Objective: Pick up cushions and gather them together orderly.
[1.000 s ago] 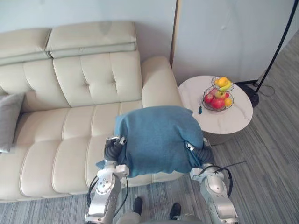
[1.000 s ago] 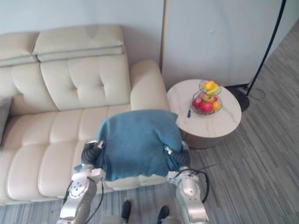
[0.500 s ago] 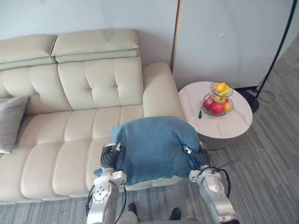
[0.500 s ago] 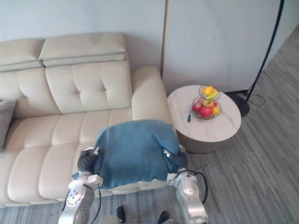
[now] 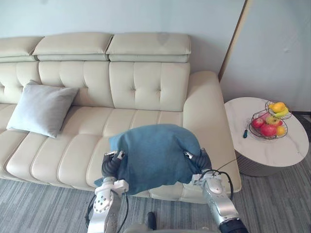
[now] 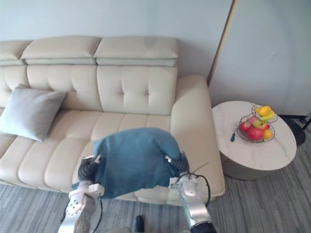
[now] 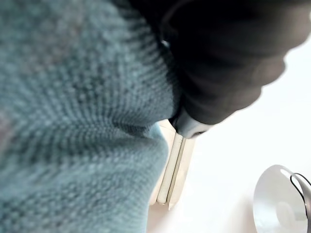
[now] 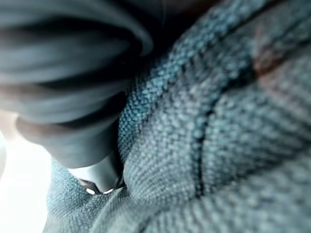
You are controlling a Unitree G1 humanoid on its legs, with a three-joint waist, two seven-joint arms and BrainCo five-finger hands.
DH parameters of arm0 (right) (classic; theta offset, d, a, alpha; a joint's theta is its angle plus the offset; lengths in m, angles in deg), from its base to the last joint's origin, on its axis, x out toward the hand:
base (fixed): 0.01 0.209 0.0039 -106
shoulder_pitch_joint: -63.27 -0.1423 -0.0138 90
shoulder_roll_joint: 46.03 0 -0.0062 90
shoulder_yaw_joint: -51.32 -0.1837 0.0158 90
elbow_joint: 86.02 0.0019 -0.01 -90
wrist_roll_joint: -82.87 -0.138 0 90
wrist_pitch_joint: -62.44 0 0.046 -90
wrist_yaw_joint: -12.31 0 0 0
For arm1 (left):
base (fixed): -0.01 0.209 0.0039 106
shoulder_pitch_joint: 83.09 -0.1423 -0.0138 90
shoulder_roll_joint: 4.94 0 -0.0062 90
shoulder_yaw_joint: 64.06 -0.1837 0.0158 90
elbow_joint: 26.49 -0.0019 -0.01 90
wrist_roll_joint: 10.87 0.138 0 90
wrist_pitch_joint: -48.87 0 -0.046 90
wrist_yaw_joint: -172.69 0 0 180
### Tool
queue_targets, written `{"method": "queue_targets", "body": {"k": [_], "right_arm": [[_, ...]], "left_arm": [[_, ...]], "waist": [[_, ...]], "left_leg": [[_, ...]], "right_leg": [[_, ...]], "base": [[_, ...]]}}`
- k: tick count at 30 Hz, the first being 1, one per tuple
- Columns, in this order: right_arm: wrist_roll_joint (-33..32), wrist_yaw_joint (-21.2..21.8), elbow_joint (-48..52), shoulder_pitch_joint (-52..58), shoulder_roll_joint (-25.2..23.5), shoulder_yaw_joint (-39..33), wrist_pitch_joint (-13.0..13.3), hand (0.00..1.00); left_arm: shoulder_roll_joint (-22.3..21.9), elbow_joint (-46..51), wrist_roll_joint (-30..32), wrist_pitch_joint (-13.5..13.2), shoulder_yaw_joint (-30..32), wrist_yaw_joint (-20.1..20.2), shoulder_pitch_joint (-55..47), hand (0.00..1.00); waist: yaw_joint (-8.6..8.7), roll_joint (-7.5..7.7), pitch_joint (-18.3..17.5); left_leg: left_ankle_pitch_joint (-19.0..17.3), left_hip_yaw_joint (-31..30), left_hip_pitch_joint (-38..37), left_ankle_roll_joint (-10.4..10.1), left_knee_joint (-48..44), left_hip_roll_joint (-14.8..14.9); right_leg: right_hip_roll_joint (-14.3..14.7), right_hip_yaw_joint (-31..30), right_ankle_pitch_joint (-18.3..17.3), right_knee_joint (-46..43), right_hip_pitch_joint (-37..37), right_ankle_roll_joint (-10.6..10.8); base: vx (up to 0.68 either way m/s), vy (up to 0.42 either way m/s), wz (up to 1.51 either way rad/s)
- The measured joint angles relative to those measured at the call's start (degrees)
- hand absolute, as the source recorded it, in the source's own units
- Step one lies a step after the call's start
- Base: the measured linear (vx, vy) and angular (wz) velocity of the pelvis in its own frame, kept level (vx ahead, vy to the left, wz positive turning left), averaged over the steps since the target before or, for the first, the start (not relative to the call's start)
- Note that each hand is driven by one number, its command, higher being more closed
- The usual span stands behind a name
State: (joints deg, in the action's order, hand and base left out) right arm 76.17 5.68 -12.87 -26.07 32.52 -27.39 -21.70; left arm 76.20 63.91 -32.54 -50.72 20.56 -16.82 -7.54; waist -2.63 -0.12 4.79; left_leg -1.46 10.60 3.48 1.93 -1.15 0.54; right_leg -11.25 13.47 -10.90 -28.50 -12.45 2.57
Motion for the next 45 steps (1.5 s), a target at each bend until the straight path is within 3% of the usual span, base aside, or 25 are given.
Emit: {"method": "queue_targets", "body": {"k": [1, 3, 4, 5, 7, 10, 11, 13, 15, 16, 19, 22, 26, 28, 30, 32, 33, 34, 35, 37, 41, 45], "right_arm": [[-0.03, 0.0, 0.04, -0.04, -0.01, 0.13, 0.01, 1.0], [-0.09, -0.02, 0.4, -0.02, 0.1, 0.11, 0.02, 1.0], [-0.1, -0.22, 0.64, 0.0, 0.75, -0.1, 0.02, 1.0], [-0.1, -0.4, 1.26, 0.33, 1.25, -0.31, 0.02, 1.0], [-0.07, -0.73, 5.53, 0.82, 2.12, -0.43, -0.19, 1.0], [-0.05, -0.98, 10.53, 1.76, 2.18, -0.37, -0.38, 1.0], [-0.05, -1.09, 13.26, 1.99, 2.15, -0.48, -0.31, 1.0], [0.0, -1.09, 13.64, 1.77, 2.14, -0.63, 0.18, 1.0], [0.08, -1.09, 13.36, 1.72, 2.01, -2.07, 0.2, 1.0], [0.1, -1.1, 12.93, 1.69, 2.0, -2.73, 0.23, 1.0], [0.4, -1.13, 9.11, 1.47, -0.04, -4.5, 0.19, 1.0], [0.57, -1.16, 5.11, 0.81, -1.24, -3.96, 0.0, 1.0], [1.17, -1.14, 4.59, 0.9, -2.15, -3.94, -0.21, 1.0], [1.8, -1.12, 4.57, 0.9, -2.07, -3.97, -0.22, 1.0], [2.13, -1.13, 4.3, 1.0, -1.42, -4.1, -0.24, 1.0], [2.24, -1.14, 3.69, 1.01, -1.36, -3.8, -0.32, 1.0], [2.22, -1.14, 3.6, 1.12, -1.21, -3.24, -0.35, 1.0], [2.22, -1.13, 3.6, 1.26, -1.09, -2.75, -0.36, 1.0], [2.16, -1.11, 3.62, 1.26, -0.9, -1.64, -0.35, 1.0], [2.12, -1.09, 3.68, 1.21, -0.88, -1.51, -0.32, 1.0], [2.08, -1.1, 5.11, 2.16, 0.36, -1.62, -0.38, 1.0], [2.1, -1.1, 7.26, 3.12, 0.33, -2.06, -0.72, 1.0]], "left_arm": [[0.78, 0.0, 0.09, 0.11, -0.07, 0.0, 0.08, 1.0], [1.29, 0.0, 0.12, 0.32, -0.24, 0.0, 0.7, 1.0], [0.34, -0.42, 0.13, 0.52, -0.7, 0.0, 1.5, 1.0], [-0.2, -0.34, 0.17, 0.56, -1.36, 0.03, 1.72, 1.0], [-1.34, -0.09, 0.17, 0.46, -1.06, 0.25, 1.99, 1.0], [-1.69, 0.3, 0.13, 0.48, -0.7, 0.29, 1.83, 1.0], [-1.78, 0.68, 0.14, 0.44, -0.72, 0.82, 1.78, 1.0], [-1.72, 0.68, 0.14, 0.43, -0.72, 1.03, 1.84, 1.0], [-1.98, 0.66, 0.17, 0.47, -0.89, 1.53, 2.07, 1.0], [-2.19, 0.6, 0.18, 0.46, -1.1, 2.0, 2.25, 1.0], [-1.67, 0.09, 0.18, 0.74, -1.7, 2.03, 2.6, 1.0], [-0.59, 0.14, 0.19, 0.89, -1.93, 1.93, 1.91, 1.0], [0.72, 0.83, 0.2, 0.4, -2.7, 1.94, 0.59, 1.0], [0.5, 0.97, 0.2, 0.43, -2.98, 1.94, 0.21, 1.0], [0.26, 1.0, 0.2, 0.45, -3.69, 1.94, 0.27, 1.0], [0.98, 0.9, 0.22, 0.5, -3.74, 1.93, 0.21, 1.0], [1.37, 0.82, 0.24, 0.61, -3.74, 1.89, 0.18, 1.0], [1.47, 0.85, 0.27, 0.66, -3.66, 1.88, 0.17, 1.0], [1.88, 0.87, 0.37, 0.61, -3.4, 1.87, 0.34, 1.0], [2.48, 0.86, 0.42, 0.6, -3.41, 1.88, 0.34, 1.0], [0.31, 2.14, 0.95, 0.81, -3.42, 1.88, 0.11, 1.0], [-0.34, 3.09, 1.4, 0.81, -3.41, 1.88, -0.19, 1.0]], "waist": [[0.28, 0.69, 0.14], [0.82, 2.6, 0.25], [2.61, 2.86, 0.19], [2.8, 1.86, 0.48], [1.38, -0.71, 2.15], [-0.25, -0.84, 2.27], [-0.69, -0.79, 2.27], [-0.65, -0.62, 2.17], [-0.32, -0.26, 1.94], [-0.28, -0.17, 1.86], [0.37, 2.0, 0.83], [-0.32, 1.79, 0.92], [-0.64, 2.14, 0.51], [-0.58, 2.86, 0.71], [-0.28, 2.32, 1.39], [0.08, 3.25, 2.15], [0.53, 3.41, 2.66], [0.56, 3.36, 2.67], [0.82, 4.42, 2.07], [0.81, 5.3, 1.67], [0.67, 3.25, 1.12], [0.41, 2.95, 0.89]], "left_leg": [[0.1, -0.17, 0.09, -0.27, 0.32, -0.37], [-0.48, -1.57, 0.8, -0.86, -1.02, -2.3], [-2.72, -4.03, 3.09, -1.02, -5.67, -2.87], [-4.38, -4.91, 4.73, -1.72, -9.13, -2.28], [-9.52, -3.94, 9.18, -2.25, -23.32, 1.42], [-9.47, 0.24, 12.57, -2.32, -32.99, 4.41], [-11.34, 1.6, 12.85, -1.21, -35.58, 6.43], [-12.32, 1.27, 12.8, -1.64, -33.97, 8.47], [-11.29, -0.44, 11.87, -2.72, -25.37, 10.56], [-6.83, -0.44, 10.18, -7.0, -19.79, 10.9], [-4.45, 0.85, 7.79, -5.5, -14.72, 5.83], [-4.52, 1.28, 5.94, -5.37, -14.69, 4.6], [-5.42, 1.19, 4.06, -4.4, -12.81, 3.71], [-6.84, 1.72, 4.04, -3.84, -13.32, 2.08], [-7.94, 2.1, 3.33, -3.1, -13.43, 2.07], [-8.36, 3.23, 1.41, -3.18, -13.21, 1.77], [-8.63, 3.43, 0.18, -2.94, -12.85, 1.54], [-8.88, 3.45, 0.07, -2.5, -12.93, 1.56], [-8.91, 3.37, 0.23, -2.76, -12.65, 1.37], [-8.79, 3.12, 0.65, -3.14, -12.68, 0.62], [-8.94, 0.76, 2.56, -2.8, -15.16, 1.18], [-8.87, -1.76, 1.06, -2.89, -13.82, 1.74]], "right_leg": [[2.9, -0.83, 0.0, 3.95, -0.13, -0.37], [4.79, -2.26, 0.34, 8.38, 0.71, -2.55], [5.46, -3.25, 1.02, 10.17, 1.95, -3.45], [5.86, -2.19, 1.18, 10.71, 3.09, -3.34], [7.83, -0.1, 0.88, 11.48, 5.89, -3.81], [8.79, -0.42, 0.9, 13.41, 8.64, -3.86], [8.99, -0.6, 0.89, 15.03, 10.25, -3.9], [8.97, -1.06, 0.91, 15.8, 10.57, -3.86], [7.86, -1.6, 1.76, 17.04, 10.53, -2.47], [7.36, -2.12, 2.22, 17.85, 10.63, -1.48], [4.02, -4.91, 6.14, 24.58, 12.63, 1.43], [2.95, -6.41, 9.13, 26.99, 14.52, 1.53], [2.06, -7.86, 8.54, 26.37, 14.05, 1.63], [0.32, -8.79, 4.96, 21.77, 11.79, 2.02], [0.28, -10.25, 4.2, 12.22, 7.31, 1.16], [-0.13, -11.62, 3.94, 2.23, 3.18, 0.39], [-0.08, -12.28, 3.3, 0.44, 2.36, -1.03], [0.32, -12.45, 2.37, 0.43, 2.23, -0.6], [2.86, -12.47, 1.59, 4.25, 2.43, 0.43], [4.32, -12.4, 1.83, 8.56, 3.1, -0.28], [4.96, -10.37, 2.17, 12.11, 5.22, 0.24], [5.85, -8.35, 3.56, 17.48, 9.68, -0.01]], "base": [[0.06, -0.009, 0.12], [0.09, -0.041, 0.47], [0.12, -0.062, 0.88], [0.13, -0.043, 0.76], [0.17, -0.026, 0.17], [0.13, -0.03, -0.11], [0.12, 0.008, -0.13], [0.11, 0.093, -0.12], [0.14, 0.184, -0.11], [0.13, 0.203, -0.09], [0.14, 0.264, -0.06], [0.07, 0.172, -0.18], [-0.01, 0.05, -0.23], [-0.06, 0.061, -0.29], [-0.09, 0.089, -0.3], [-0.09, 0.103, -0.27], [-0.05, 0.076, -0.09], [-0.04, 0.071, -0.01], [-0.01, 0.046, 0.04], [0.03, 0.007, 0.15], [0.11, -0.012, 0.22], [0.14, -0.042, 0.23]]}}
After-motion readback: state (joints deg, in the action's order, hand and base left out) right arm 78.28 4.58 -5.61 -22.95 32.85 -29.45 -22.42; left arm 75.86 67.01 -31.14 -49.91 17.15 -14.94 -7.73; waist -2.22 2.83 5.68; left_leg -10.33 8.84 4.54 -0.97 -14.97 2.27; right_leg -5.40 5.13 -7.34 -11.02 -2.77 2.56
